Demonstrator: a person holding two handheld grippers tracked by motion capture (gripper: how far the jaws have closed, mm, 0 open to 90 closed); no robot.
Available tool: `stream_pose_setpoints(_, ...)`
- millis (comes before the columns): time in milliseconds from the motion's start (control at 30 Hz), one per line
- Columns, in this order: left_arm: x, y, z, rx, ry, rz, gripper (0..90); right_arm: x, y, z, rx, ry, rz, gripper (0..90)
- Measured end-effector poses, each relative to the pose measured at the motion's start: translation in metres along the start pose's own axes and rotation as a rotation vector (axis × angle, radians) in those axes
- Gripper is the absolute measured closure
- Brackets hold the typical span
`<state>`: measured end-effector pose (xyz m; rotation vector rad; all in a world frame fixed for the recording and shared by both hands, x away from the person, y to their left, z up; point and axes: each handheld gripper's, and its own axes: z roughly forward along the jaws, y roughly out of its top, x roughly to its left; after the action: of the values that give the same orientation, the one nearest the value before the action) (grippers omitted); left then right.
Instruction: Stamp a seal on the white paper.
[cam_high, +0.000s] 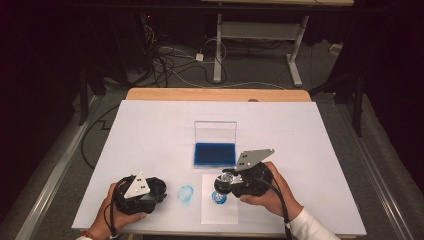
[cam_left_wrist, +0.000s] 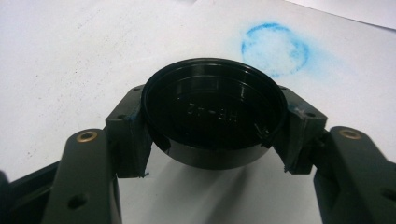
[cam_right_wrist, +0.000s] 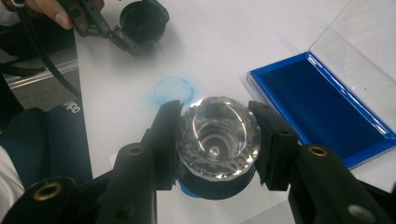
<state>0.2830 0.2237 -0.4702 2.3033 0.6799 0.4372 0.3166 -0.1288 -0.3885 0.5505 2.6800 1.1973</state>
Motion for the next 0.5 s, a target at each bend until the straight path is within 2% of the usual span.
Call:
stream_pose_setpoints(100,0.000,-0.001,0.001,0.002,-0.005,-0.001,36.4,-0.001,0.001,-0.003,-0.005,-0.005,-0.011,57.3)
stream_pose_setpoints(500,0.003,-0.002,0.000,-0.003,-0.005,-0.003,36.4,-0.007,0.001,-0.012,-0.013,-0.020,-0.003,57.4)
